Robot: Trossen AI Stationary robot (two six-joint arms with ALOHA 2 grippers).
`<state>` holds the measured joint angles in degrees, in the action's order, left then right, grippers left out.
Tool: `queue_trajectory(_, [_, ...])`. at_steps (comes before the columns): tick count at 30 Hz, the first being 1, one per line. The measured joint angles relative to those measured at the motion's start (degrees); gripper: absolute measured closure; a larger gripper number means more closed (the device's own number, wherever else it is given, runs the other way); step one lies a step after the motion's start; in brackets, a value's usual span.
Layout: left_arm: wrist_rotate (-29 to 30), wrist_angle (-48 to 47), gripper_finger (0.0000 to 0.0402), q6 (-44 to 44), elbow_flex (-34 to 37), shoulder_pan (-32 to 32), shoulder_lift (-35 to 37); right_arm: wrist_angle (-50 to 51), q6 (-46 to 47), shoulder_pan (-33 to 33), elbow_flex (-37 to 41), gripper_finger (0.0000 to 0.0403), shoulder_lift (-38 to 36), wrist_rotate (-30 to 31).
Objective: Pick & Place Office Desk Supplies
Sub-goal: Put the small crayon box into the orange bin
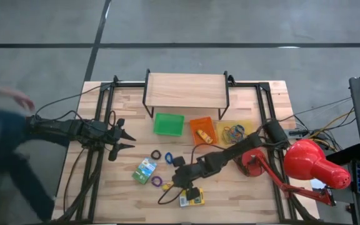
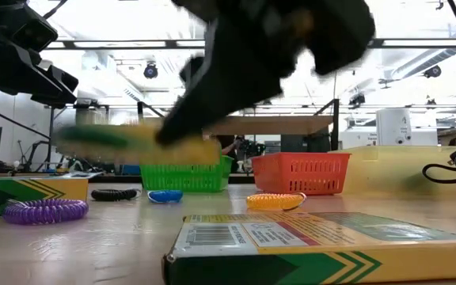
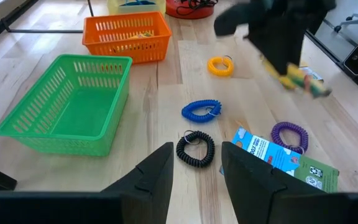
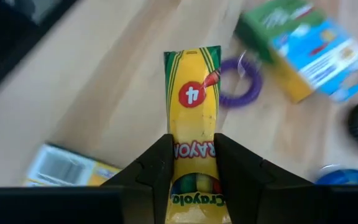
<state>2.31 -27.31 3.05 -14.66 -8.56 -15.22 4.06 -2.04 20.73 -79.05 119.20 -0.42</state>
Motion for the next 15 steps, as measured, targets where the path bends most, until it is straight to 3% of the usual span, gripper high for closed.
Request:
queue_trajectory(7, [0.00, 0.02, 0.0259, 0.00, 0.00, 0.00, 0.00, 1.63, 10.48, 0.00, 0.00, 0.0300, -7.26, 5.84])
queue_trajectory(15, [0.02, 0.00, 0.0259, 0.00, 0.00, 0.00, 0.00, 14.06, 22.17, 0.20, 0.00, 0.0298, -16.02, 25.87])
